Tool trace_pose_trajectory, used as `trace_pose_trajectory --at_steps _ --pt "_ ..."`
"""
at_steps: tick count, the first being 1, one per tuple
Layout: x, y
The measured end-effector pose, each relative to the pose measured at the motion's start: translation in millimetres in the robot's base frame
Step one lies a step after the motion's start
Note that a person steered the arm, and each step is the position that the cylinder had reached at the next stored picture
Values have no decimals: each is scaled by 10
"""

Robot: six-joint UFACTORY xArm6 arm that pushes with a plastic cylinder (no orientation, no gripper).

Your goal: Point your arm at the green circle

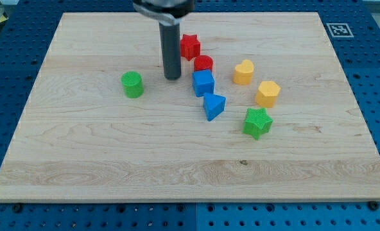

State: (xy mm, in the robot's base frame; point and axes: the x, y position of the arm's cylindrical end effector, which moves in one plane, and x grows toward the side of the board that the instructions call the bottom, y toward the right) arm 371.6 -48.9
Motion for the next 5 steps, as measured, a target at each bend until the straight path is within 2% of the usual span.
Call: trace_pose_trajectory --at_steps 1,3,5 --pt "-100 -438" --pt "84 -1088" --pt "60 -901"
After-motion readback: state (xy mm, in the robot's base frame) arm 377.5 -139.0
